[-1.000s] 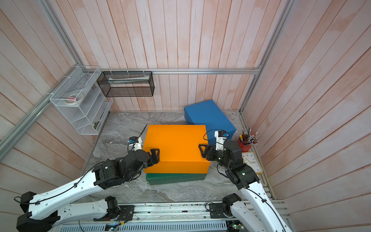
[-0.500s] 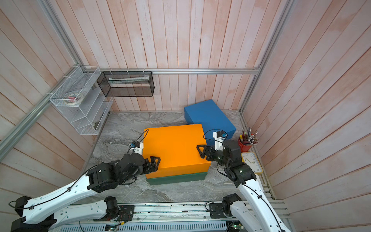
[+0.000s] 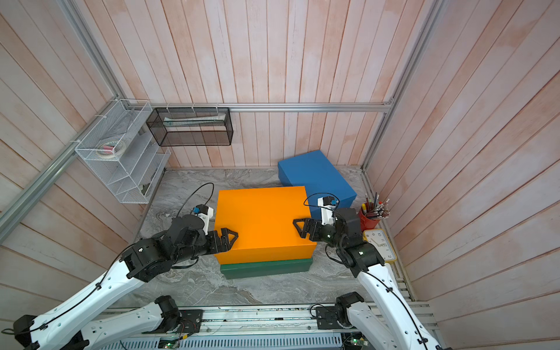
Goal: Stack the shoeboxes
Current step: Place the shoebox at the shoebox.
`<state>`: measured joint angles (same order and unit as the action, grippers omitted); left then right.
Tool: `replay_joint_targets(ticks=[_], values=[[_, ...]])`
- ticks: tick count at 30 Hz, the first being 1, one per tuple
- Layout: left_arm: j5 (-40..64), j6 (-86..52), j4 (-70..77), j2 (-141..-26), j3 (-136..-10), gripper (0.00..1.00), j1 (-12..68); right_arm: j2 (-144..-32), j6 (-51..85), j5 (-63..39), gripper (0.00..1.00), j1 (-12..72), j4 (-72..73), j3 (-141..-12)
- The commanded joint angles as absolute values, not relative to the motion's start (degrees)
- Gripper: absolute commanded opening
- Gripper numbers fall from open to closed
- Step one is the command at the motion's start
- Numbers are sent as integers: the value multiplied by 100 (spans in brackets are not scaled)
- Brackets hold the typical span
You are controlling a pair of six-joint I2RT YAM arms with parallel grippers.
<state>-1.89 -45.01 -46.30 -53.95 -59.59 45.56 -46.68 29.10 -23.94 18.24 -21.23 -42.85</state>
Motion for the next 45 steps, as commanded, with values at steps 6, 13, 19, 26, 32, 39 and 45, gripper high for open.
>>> replay_joint_targets(ticks=[6, 13, 19, 26, 32, 39, 45], values=[[1102, -3981, -3918, -5630, -6327, 100, 4273, -4802, 2821, -2593, 92, 1898, -2411, -4417], [1108, -3819, -4487, -5406, -6444, 100, 4115, -4879, 2848, -2672, 89, 1775, -2307, -4283], [1015, -3675, -4951, -5161, -6594, 100, 3858, -4874, 2863, -2697, 86, 1733, -2310, -4197], [1169, -3403, -5155, -5186, -6770, 100, 3488, -4842, 2873, -2682, 85, 1726, -2333, -4139], [1388, -3185, -5008, -5289, -6770, 100, 3021, -4742, 2884, -2620, 86, 1727, -2364, -4267], [2033, -3023, -4671, -5537, -6777, 100, 2069, -4881, 2725, -2607, 89, 1718, -2438, -4754], [2446, -2918, -4327, -5614, -6454, 98, 1901, -5146, 2439, -2778, 90, 1548, -2537, -4919]])
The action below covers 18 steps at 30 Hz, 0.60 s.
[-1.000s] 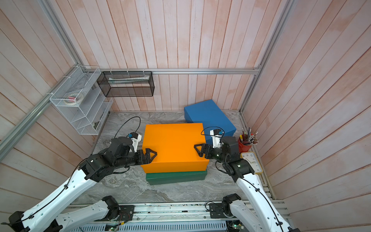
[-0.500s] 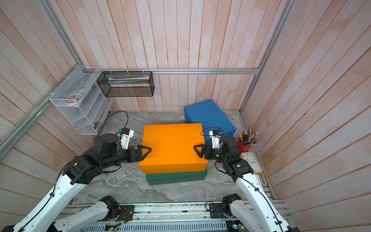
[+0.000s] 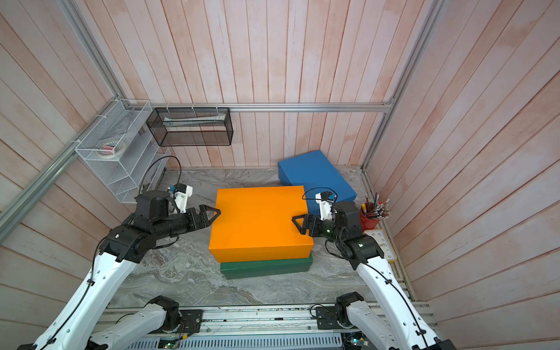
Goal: Stack the shoeboxes
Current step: Place the shoebox at the shoebox.
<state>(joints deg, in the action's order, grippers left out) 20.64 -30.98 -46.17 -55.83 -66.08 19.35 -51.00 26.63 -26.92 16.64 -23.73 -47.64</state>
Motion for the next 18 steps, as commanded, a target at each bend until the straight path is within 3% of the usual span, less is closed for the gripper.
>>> replay_joint_targets(ticks=[1, 6, 10, 15, 18], values=[[2493, -2910, -4286, -5644, -6420, 97, 1907, -5149, 2418, -2833, 91, 1489, -2529, -4932], [2413, -2970, -4135, -5661, -6202, 100, 1899, -5142, 2184, -2986, 98, 1102, -2681, -5211], [2430, -3189, -3956, -5548, -6110, 100, 1665, -4979, 2305, -3410, 98, 579, -2424, -5265], [3003, -3572, -3712, -5337, -5916, 100, 776, -5067, 2711, -4156, 98, -312, -2147, -5138], [3483, -3861, -3591, -5150, -5498, 100, 49, -5122, 3134, -4418, 91, -707, -2001, -4720]])
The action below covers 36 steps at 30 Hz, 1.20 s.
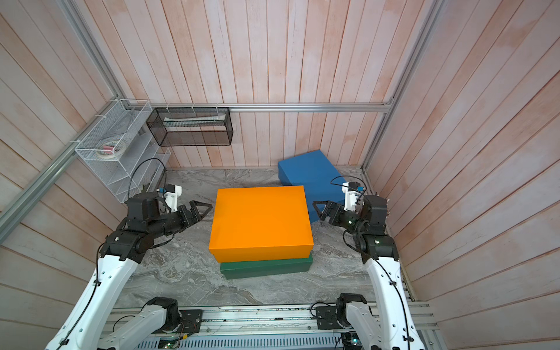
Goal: Stack the shoeboxes
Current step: Place the shoebox at the shoebox, then move the shoeboxes to the center of the board.
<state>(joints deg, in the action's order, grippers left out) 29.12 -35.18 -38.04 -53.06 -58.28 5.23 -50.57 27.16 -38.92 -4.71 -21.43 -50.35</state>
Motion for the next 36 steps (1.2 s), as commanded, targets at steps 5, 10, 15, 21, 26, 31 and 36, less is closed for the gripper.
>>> replay_joint_targets(ticks=[5, 10, 15, 21, 26, 31, 36], values=[[4044, -4180, -3400, -5154, -4639, 91, -695, -5011, 3901, -4726, 74, -938, -1507, -3862], [4195, -4418, -2950, -5459, -4012, 70, -694, -4930, 4763, -5073, 43, -1032, -729, -2957], [4201, -4681, -2623, -5674, -3527, 50, -482, -5000, 5131, -5109, 24, -1031, -267, -2318], [4033, -5061, -1972, -6087, -2932, 45, 141, -5237, 5102, -4972, 19, -900, -216, -2101], [4017, -5100, -1634, -6428, -2816, 44, 392, -5670, 5159, -4513, 17, -51, -84, -2067], [4025, -5188, -1358, -6635, -2804, 44, 510, -5855, 5338, -4480, 14, 45, 149, -1890], [4008, -5294, -994, -6931, -2831, 43, 721, -5924, 5612, -4408, 13, 255, 497, -1796]])
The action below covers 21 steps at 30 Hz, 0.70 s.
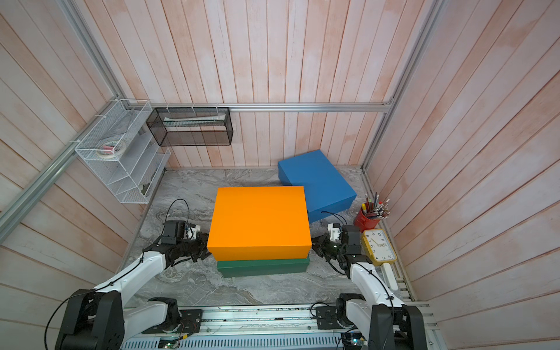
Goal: Stack the shoeboxes
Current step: Move the shoeboxes to the center of the board.
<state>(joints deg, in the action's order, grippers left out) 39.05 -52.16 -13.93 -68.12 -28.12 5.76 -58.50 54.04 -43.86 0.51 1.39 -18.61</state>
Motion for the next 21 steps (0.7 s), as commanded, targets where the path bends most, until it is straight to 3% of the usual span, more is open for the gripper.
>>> replay_joint_targets(ticks=[1, 9, 21], values=[[4003, -5279, -966, -6974, -2855, 43, 721, -5968, 5683, -4379, 13, 353, 593, -1787], [3814, -4792, -1394, -7276, -3371, 43, 617, -6758, 6106, -4214, 13, 1066, 1530, -1908], [3656, -4049, -1837, -7761, -4050, 44, 123, -7833, 5816, -4019, 13, 1496, 1656, -2726]])
